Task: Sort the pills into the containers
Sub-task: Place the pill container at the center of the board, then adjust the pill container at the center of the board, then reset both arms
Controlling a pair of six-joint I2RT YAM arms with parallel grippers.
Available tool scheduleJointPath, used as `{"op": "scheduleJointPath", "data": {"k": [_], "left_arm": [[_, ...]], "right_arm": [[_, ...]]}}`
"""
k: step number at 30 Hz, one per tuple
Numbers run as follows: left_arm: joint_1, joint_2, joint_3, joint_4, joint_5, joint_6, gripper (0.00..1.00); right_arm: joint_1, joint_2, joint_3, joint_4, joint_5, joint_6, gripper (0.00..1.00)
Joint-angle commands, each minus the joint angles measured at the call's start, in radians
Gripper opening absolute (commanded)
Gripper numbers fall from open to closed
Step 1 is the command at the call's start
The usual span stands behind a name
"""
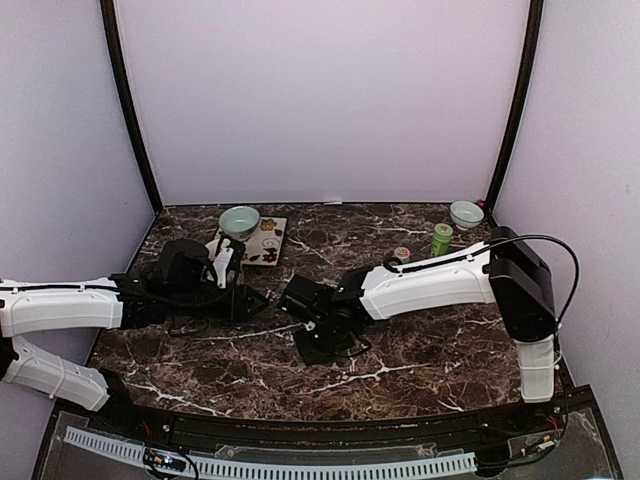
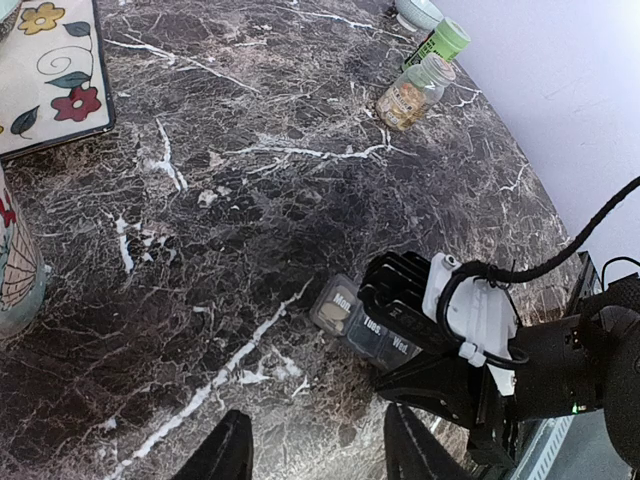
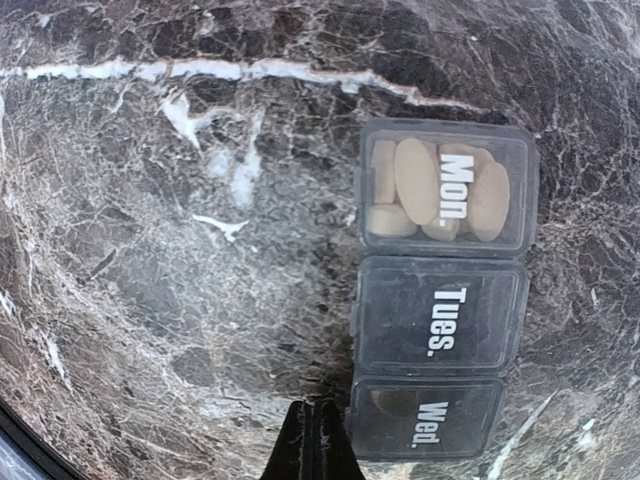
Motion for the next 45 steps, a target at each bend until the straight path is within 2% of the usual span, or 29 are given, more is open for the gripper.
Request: {"op": "scheduleJointPath", "data": {"k": [1,19,30,34,38,41,45], "left_arm": [[-0.004,-0.02,0.014,-0.011,-0.008,0.011,0.48],[-0.005,-0.051,-0.012,-0.018,-0.007,-0.026,0.48],[-0.004,-0.087,-0.009,-0.029,-0.032,-0.04,0.48],[-0.004,-0.122,0.026,-0.045,-0.097,-0.03,0.48],[0.004,-0.164,0.089,-0.074,-0.239,0.031,0.49],[0.039,-0.173,0.146,-0.086,-0.31,0.095,0.51],[0.143,-0.154,0.218,-0.095,-0.31,0.153,0.51]], "right_arm": [[-0.018,-0.007,-0.022,-0.012,0.027,0.012,0.0],[-0.096,-0.037,-0.068,-0.002,0.072,-0.033,0.0],[-0.058,-0.105,-0.073,-0.041,0.064,-0.033,0.0],[-0.026,-0.21,-0.079,-0.086,0.107,-0.002,0.16],[-0.03,-0.324,-0.071,-0.145,0.221,0.038,0.32],[-0.061,-0.401,-0.055,-0.182,0.313,0.047,0.39],[-0.156,-0.472,-0.072,-0.227,0.432,0.022,0.46]]}}
